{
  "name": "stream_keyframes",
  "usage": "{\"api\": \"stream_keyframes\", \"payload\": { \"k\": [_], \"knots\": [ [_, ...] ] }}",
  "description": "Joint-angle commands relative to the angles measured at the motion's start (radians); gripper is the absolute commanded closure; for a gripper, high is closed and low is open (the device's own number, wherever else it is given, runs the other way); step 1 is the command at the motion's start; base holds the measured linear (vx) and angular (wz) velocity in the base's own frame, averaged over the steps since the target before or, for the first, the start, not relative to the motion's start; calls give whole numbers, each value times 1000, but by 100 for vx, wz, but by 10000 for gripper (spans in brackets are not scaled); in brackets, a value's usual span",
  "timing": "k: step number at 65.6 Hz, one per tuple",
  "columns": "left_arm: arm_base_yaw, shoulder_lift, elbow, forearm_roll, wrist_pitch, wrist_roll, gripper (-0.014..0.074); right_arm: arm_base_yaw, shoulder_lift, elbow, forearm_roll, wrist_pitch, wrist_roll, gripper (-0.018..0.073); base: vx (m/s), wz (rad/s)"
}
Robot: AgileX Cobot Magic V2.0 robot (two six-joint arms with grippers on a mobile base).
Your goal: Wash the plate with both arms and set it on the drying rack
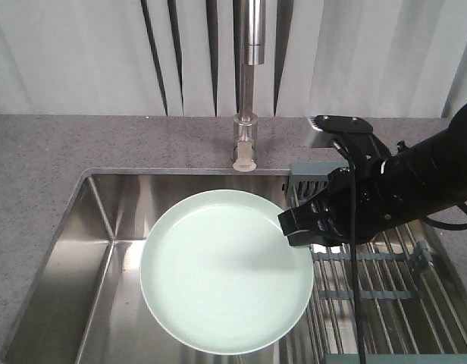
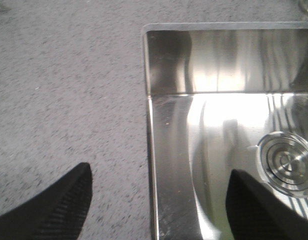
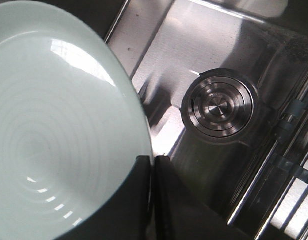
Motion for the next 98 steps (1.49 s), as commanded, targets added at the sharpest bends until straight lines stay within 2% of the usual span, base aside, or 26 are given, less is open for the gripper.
{"api": "stream_keyframes", "payload": {
  "k": [1, 26, 98],
  "knots": [
    [3, -59, -4, 31, -25, -44, 92, -2, -34, -26, 32, -29, -7, 561, 0, 0],
    [2, -190, 76, 24, 28, -57, 129, -2, -34, -26, 32, -30, -7, 561, 0, 0],
    [2, -193, 76, 24, 21, -56, 129, -2, -34, -26, 35, -35, -8, 561, 0, 0]
  ]
}}
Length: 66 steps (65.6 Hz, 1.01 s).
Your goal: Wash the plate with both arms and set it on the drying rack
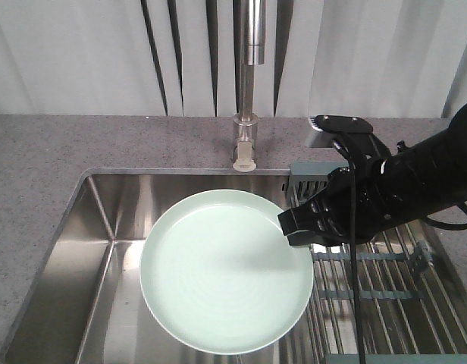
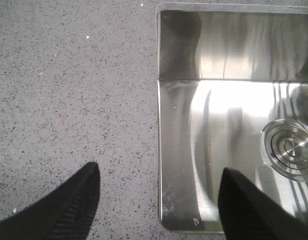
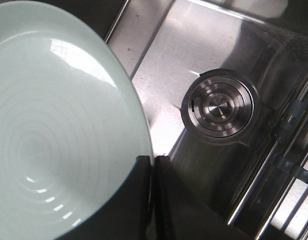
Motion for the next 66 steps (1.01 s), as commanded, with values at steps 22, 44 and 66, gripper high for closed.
{"api": "stream_keyframes", "payload": {
  "k": [22, 44, 66],
  "knots": [
    [2, 1, -25, -1, -56, -9, 129, -2, -34, -26, 13, -14, -92, 561, 0, 0],
    [2, 1, -25, -1, -56, -9, 129, -2, -29, -41, -110, -15, -87, 561, 0, 0],
    [2, 1, -25, -2, -56, -9, 129, 0, 109, -206, -112, 27, -115, 561, 0, 0]
  ]
}}
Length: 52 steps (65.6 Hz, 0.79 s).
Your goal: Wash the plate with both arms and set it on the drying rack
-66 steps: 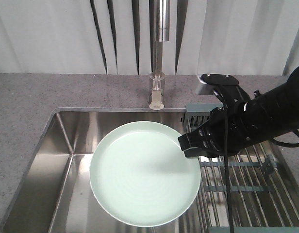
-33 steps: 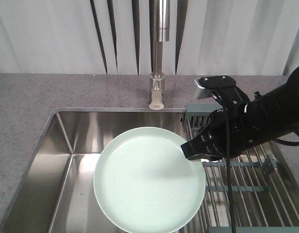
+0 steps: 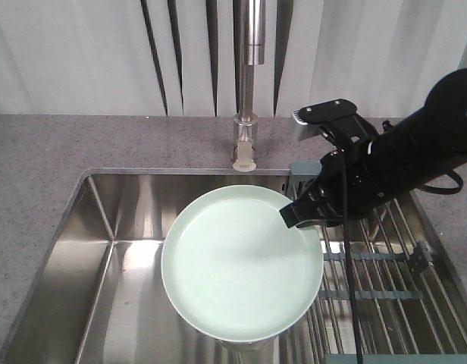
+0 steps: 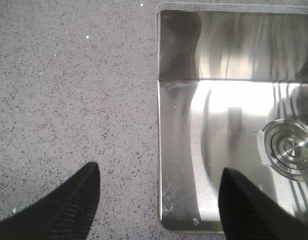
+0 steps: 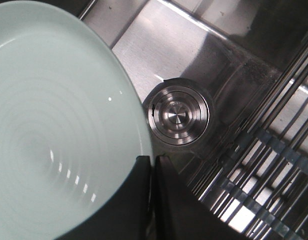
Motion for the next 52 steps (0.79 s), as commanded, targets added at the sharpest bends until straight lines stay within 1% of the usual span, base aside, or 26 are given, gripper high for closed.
{"api": "stream_keyframes", "payload": {
  "k": [1, 10, 21, 30, 45, 52],
  "knots": [
    [2, 1, -25, -2, -56, -8, 129, 0, 14, -79, 34, -20, -28, 561, 0, 0],
    [2, 1, -25, -2, -56, -8, 129, -3, 90, -160, 34, -25, -32, 561, 0, 0],
    [2, 1, -25, -2, -56, -8, 129, -7, 165, -271, 9, -25, -16, 561, 0, 0],
    [2, 1, -25, -2, -56, -8, 129, -54, 208, -333, 38, -4, -14, 561, 0, 0],
    [2, 1, -25, -2, -56, -8, 129, -144, 213, -336, 61, 28, -14, 561, 0, 0],
    [2, 1, -25, -2, -56, -8, 129, -177, 185, -282, 82, 7, -33, 561, 0, 0]
  ]
}}
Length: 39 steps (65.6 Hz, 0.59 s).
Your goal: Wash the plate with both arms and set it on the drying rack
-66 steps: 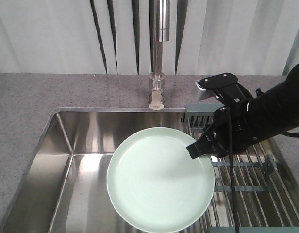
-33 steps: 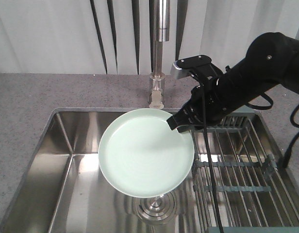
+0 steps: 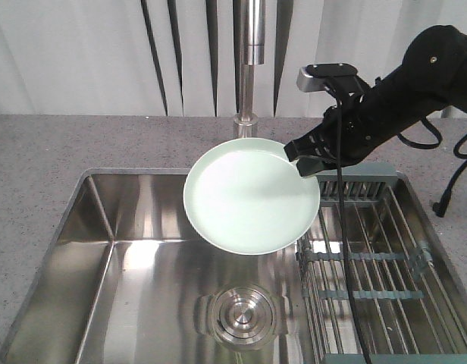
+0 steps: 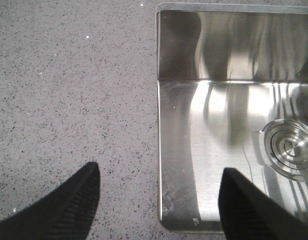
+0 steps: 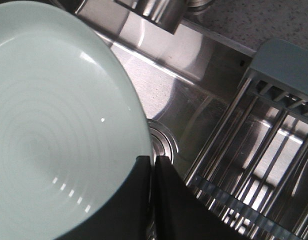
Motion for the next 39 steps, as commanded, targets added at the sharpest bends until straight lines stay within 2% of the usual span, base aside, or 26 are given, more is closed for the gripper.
{"api": "stream_keyframes", "payload": {
  "k": [1, 10, 20, 39],
  "knots": [
    [2, 1, -25, -2, -56, -8, 129, -31, -76, 20, 46, -49, -21, 561, 0, 0],
    [2, 1, -25, -2, -56, -8, 129, -65, -152, 155, 54, -106, -41, 561, 0, 0],
    [2, 1, -25, -2, -56, -8, 129, -67, -231, 266, 58, -139, -45, 561, 0, 0],
    [2, 1, -25, -2, -56, -8, 129, -11, -351, 436, 80, -190, -39, 561, 0, 0]
  ]
}}
